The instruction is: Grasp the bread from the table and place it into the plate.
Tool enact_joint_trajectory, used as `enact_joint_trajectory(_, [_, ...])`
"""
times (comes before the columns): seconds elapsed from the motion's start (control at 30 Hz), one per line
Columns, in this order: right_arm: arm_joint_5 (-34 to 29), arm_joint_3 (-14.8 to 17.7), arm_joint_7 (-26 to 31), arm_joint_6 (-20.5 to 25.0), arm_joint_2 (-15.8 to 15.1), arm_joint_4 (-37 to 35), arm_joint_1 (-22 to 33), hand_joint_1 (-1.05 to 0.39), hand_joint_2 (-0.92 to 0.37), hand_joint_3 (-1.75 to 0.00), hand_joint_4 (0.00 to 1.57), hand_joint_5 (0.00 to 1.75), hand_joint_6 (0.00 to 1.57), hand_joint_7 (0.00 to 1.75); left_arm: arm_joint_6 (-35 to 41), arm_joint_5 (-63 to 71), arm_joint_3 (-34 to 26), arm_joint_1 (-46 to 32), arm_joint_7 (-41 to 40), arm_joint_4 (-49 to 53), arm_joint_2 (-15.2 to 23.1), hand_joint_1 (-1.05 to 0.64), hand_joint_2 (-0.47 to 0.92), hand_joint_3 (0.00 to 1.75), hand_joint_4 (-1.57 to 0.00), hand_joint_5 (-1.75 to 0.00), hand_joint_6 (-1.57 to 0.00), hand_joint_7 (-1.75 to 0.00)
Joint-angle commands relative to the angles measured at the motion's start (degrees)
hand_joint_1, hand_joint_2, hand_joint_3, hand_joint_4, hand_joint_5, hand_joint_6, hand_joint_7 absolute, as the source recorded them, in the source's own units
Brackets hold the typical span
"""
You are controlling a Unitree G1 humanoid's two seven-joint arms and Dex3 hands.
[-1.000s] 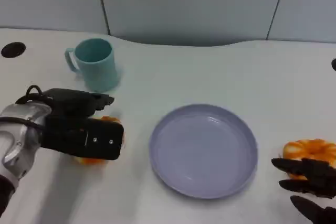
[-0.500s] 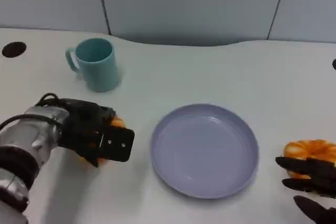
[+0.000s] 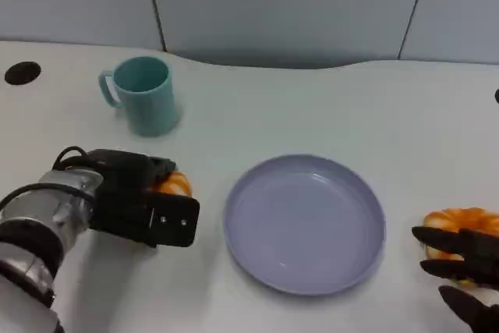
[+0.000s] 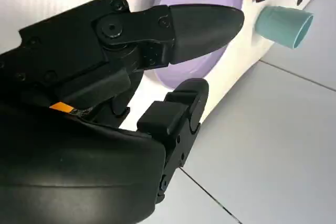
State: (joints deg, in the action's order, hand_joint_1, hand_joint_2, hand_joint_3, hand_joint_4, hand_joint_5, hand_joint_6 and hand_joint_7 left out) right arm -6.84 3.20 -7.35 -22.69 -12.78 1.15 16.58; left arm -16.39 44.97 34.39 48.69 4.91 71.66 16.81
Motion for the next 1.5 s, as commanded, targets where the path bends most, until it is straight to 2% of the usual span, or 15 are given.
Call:
enact_joint_trajectory(0.03, [0.3,0.8,1.1,-0.3,0.1,0.6,0.4,-0.38,-0.92,-0.38,0.88,0.16,0.78,0.00,0.8,-1.4,-0.6,0.9,1.0,2.0,-0.9,-0.48,0.79,0.01,-0.27,-0.14,-0.39,-0.06])
enact_joint_trajectory(0.1, [0.5,0.8,1.1,-0.4,0.1,0.5,0.4,-0.37,-0.92,-0.37,0.87,0.16,0.78,0.00,0.9,-3.2,-1.9,1.2,2.6,2.4,-1.1,-0.37,0.75,0.00,-0.28,-0.16,-0.50,-0.12])
enact_joint_trajectory(0.13, [0.6,0.8,1.1,-0.4,0.2,0.6,0.4,-0.37,-0.92,-0.37,0.87,0.16,0.78,0.00,0.8,-4.0,-2.4,1.3,3.0,2.4,-1.0,-0.29,0.77,0.01,-0.30,-0.31,-0.52,-0.20])
enact_joint_trajectory(0.2, [0.5,0.9,1.2,0.4,0.2,1.1,0.5,-0.37,-0.92,-0.37,0.87,0.16,0.78,0.00,1.1,-5.2,-3.4,1.6,3.5,2.6,-1.1,-0.17,0.80,0.04,-0.13,-1.04,-0.37,-0.59])
enact_joint_trajectory(0.27, [0.2,0.9,1.3,0.7,0.2,1.6,0.7,-0.38,-0.92,-0.37,0.87,0.16,0.78,0.00,2.1,-6.8,-4.7,2.0,4.3,3.1,-1.5,-0.09,0.82,0.09,-0.13,-1.29,-0.31,-0.66])
enact_joint_trajectory(0.33, [0.2,1.0,1.4,0.7,0.2,1.7,0.7,-0.38,-0.92,-0.38,0.87,0.16,0.78,0.00,2.4,-7.7,-5.3,2.1,4.4,3.4,-1.7,-0.05,0.80,0.19,-0.23,-1.03,-0.42,-0.28])
enact_joint_trajectory(0.4, [-0.1,1.0,1.6,0.7,0.3,1.7,0.8,-0.38,-0.92,-0.38,0.86,0.16,0.78,0.00,1.6,-7.8,-5.4,1.8,2.7,3.2,-1.6,-0.04,0.72,0.37,-0.30,-0.59,-0.48,-0.07])
enact_joint_trajectory(0.5, [-0.3,1.1,2.0,0.4,0.3,1.6,0.8,-0.38,-0.92,-0.38,0.87,0.17,0.79,0.00,-0.9,-7.7,-5.6,1.0,-1.4,2.9,-1.0,-0.07,0.64,0.52,-0.35,-1.03,-0.71,-0.05])
enact_joint_trajectory(0.53, [0.3,1.1,1.8,-0.1,0.4,1.1,0.7,-0.38,-0.92,-0.38,0.87,0.17,0.79,0.00,-1.4,-7.8,-5.8,0.9,-2.8,3.0,-1.0,-0.13,0.69,0.48,-0.41,-1.29,-0.82,-0.21])
enact_joint_trajectory(0.57, [0.7,1.1,1.7,-0.5,0.4,0.9,0.6,-0.37,-0.92,-0.37,0.87,0.17,0.79,0.00,-1.7,-7.8,-5.8,0.8,-3.9,3.1,-1.0,-0.18,0.78,0.33,-0.46,-1.56,-0.65,-0.98])
enact_joint_trajectory(0.63, [0.6,1.1,1.8,-0.7,0.4,0.8,0.7,-0.37,-0.92,-0.37,0.87,0.17,0.79,0.01,-1.5,-8.1,-6.1,0.9,-4.7,3.4,-1.3,-0.21,0.84,0.24,-0.49,-1.70,-0.51,-1.46])
enact_joint_trajectory(0.67, [0.3,1.0,2.0,-0.7,0.4,0.9,0.7,-0.37,-0.92,-0.37,0.87,0.17,0.79,0.00,-1.3,-8.2,-6.4,1.0,-4.8,3.5,-1.5,-0.23,0.85,0.21,-0.55,-1.73,-0.51,-1.63])
enact_joint_trajectory(0.77, [0.2,1.1,2.1,-0.4,0.4,1.2,0.9,-0.37,-0.92,-0.37,0.87,0.18,0.79,0.00,-1.1,-8.8,-6.8,1.2,-4.3,3.8,-2.0,-0.23,0.90,0.14,-0.59,-1.74,-0.49,-1.73])
enact_joint_trajectory(1.23, [-0.7,1.0,3.0,0.0,0.4,1.0,0.7,-0.38,-0.92,-0.38,0.86,0.18,0.79,0.00,-1.8,-13.5,-10.9,1.9,-0.4,3.3,-2.0,-0.24,0.92,0.06,-0.72,-1.75,-0.58,-1.75])
enact_joint_trajectory(1.5, [-1.5,0.8,3.4,0.0,0.6,0.5,0.0,-0.38,-0.92,-0.38,0.86,0.19,0.79,0.00,-10.1,-17.2,-14.6,2.7,2.2,0.7,1.4,-0.17,0.89,0.03,-0.79,-1.75,-0.62,-1.75])
